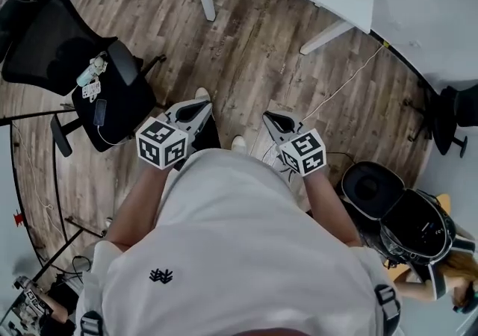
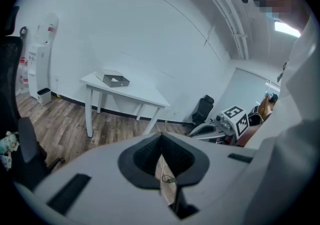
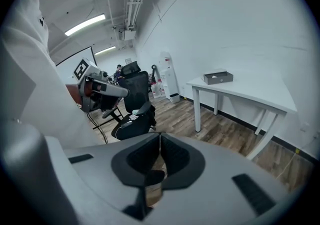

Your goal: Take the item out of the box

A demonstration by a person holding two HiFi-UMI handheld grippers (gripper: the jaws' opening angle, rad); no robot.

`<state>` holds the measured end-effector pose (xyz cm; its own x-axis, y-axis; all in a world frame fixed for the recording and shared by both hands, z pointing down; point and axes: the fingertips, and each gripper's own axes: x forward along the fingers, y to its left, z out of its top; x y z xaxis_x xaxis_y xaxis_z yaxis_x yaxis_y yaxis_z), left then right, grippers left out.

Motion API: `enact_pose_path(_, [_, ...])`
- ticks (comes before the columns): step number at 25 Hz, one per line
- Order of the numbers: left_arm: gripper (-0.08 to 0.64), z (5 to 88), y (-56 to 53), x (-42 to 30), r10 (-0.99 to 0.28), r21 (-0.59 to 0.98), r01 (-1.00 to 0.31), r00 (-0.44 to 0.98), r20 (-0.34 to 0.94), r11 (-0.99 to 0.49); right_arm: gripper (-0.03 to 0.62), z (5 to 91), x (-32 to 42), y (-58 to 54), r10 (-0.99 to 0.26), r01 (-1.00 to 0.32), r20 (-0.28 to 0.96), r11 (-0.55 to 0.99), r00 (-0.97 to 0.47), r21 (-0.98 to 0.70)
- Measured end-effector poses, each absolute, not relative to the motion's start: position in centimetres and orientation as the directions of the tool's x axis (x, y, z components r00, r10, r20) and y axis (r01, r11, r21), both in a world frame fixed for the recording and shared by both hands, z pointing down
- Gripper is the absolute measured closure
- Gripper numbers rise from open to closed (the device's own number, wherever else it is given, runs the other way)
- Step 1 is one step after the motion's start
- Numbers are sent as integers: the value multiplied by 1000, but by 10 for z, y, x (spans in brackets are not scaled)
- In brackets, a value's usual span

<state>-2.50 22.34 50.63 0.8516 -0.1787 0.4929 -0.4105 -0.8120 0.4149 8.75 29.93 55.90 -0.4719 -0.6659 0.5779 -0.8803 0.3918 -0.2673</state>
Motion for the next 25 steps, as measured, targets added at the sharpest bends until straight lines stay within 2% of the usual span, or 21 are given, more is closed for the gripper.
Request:
enact_pose_path(11, [554, 493, 91, -2, -84, 398, -283, 889, 449, -872, 583, 537, 93, 157, -686, -911, 602, 341, -409, -230])
enact_pose_path(18, [554, 497, 26, -34, -82, 385, -280, 886, 456, -879, 581, 528, 78, 71, -681, -908, 609, 376, -406, -184])
enact_pose_path(25, [554, 495, -18, -44, -141, 415, -338, 888, 438, -845, 583, 516, 85, 13, -674, -898, 607, 405, -421, -173])
